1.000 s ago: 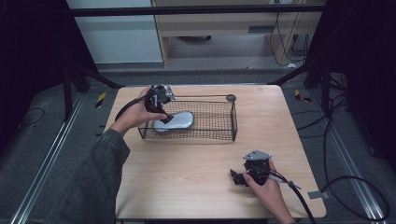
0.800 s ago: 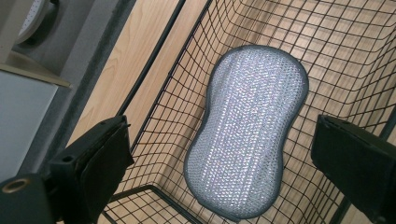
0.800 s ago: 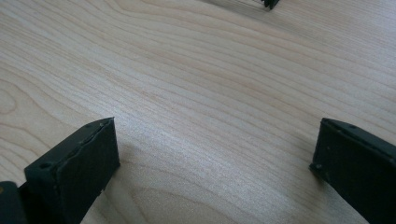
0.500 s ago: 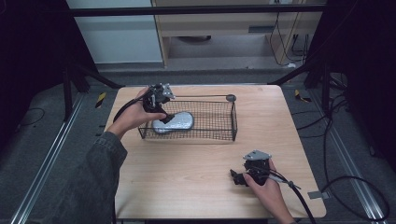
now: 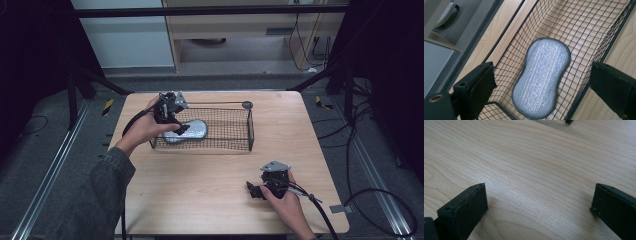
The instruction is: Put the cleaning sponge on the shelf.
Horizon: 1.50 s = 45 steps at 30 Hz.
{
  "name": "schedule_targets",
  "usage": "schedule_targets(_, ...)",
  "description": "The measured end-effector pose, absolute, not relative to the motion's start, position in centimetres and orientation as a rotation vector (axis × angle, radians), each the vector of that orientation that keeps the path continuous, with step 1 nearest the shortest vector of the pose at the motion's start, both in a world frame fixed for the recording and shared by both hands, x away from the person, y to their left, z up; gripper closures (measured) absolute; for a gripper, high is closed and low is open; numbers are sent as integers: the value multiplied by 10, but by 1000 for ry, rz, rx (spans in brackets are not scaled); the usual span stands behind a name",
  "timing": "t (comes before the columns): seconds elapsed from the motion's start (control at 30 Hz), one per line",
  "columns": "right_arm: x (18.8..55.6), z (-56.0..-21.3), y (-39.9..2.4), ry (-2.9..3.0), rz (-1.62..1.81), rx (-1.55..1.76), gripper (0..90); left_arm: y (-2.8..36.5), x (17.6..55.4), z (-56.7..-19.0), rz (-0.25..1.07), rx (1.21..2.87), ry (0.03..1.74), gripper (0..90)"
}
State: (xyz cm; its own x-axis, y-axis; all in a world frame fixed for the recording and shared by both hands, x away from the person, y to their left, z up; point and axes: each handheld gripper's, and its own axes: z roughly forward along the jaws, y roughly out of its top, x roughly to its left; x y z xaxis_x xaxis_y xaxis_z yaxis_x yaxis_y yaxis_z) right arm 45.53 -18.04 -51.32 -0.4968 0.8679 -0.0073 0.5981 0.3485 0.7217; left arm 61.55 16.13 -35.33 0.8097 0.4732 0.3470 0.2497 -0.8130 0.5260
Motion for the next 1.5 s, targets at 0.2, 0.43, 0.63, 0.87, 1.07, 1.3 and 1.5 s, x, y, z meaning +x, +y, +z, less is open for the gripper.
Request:
schedule_targets(0.2, 455, -513, -180, 2226, 944, 1285, 6, 158, 603, -353, 633, 2489, 599, 62)
schedule_targets(0.43, 455, -513, -180, 2226, 946, 1286, 6, 157, 583, -349, 629, 2423, 648, 54)
schedule_targets(0.63, 455, -513, -180, 2223, 945, 1289, 6, 163, 558, -352, 629, 2369, 711, 47)
schedule_targets(0.87, 455, -513, -180, 2223, 945, 1290, 6, 176, 531, -361, 655, 2348, 749, 45)
schedule_targets(1.07, 455, -513, -180, 2223, 945, 1290, 6, 188, 508, -373, 665, 2327, 770, 42)
schedule_targets(1.3, 455, -513, -180, 2222, 945, 1290, 6, 201, 491, -396, 628, 2310, 822, 44)
schedule_targets(1.5, 455, -513, -180, 2222, 944, 1293, 6, 216, 482, -421, 595, 2270, 901, 47)
